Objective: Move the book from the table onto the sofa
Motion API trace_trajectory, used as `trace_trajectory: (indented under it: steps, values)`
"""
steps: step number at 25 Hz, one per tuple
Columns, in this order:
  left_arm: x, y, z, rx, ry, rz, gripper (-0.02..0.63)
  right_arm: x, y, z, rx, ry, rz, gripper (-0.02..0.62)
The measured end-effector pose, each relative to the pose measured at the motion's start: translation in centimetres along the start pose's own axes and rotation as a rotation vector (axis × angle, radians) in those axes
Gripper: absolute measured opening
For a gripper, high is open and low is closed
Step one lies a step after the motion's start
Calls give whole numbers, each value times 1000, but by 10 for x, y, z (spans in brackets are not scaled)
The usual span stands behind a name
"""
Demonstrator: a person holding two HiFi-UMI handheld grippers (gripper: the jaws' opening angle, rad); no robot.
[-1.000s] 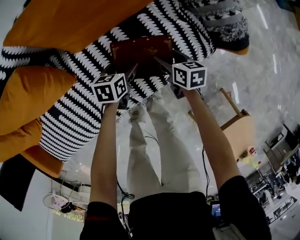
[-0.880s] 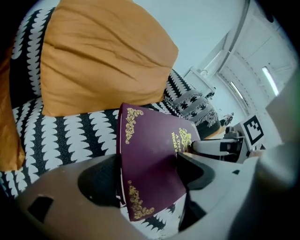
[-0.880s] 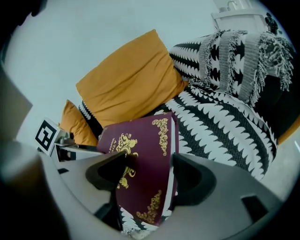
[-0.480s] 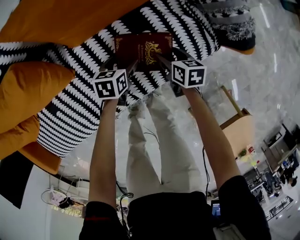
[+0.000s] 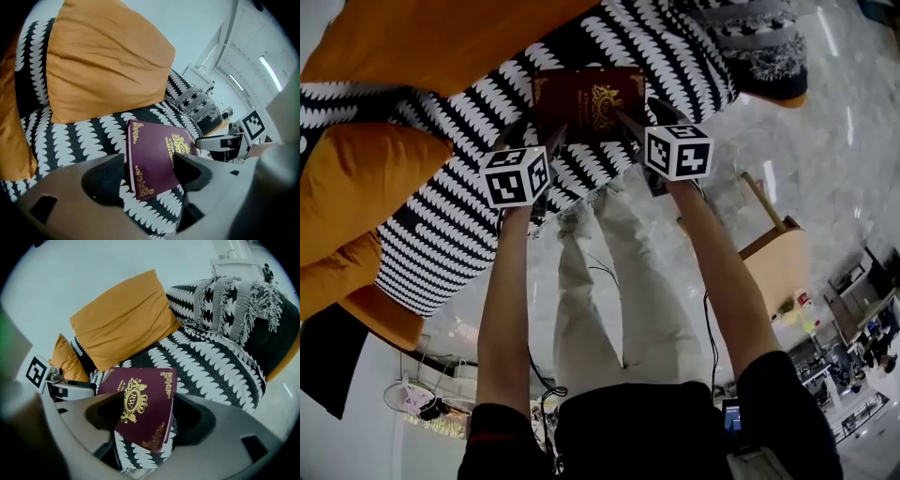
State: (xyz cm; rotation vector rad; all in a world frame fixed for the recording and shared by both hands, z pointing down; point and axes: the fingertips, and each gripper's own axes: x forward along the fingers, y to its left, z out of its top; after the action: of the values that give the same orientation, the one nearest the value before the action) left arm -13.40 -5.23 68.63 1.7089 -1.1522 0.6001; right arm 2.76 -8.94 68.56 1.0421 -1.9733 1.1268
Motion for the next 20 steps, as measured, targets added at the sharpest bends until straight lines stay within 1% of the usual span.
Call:
trace_trajectory:
  steps: [4,6,9,12,16,20]
  values:
    - [-7,-5,5,-1,-12,1,299,-8,3,4,3,-6,-6,337]
    - [-7,-7,6,0,-21,9,273,-11,2,0,-2,-4,-9,322]
    - [-16,-14,12,7,-38,4,245,-23,5,3,-31,-18,-7,282]
    - [-37,-36,19,17,-56,-50,202,-44,14,9,-58,-35,-7,208]
    - [-72,-65,31,38,-90,-100,154,-73,31,19,-79,-63,-10,144]
    - [-90,-80,43,90,-142,-92,112,-90,48,31,-80,-97,2,96]
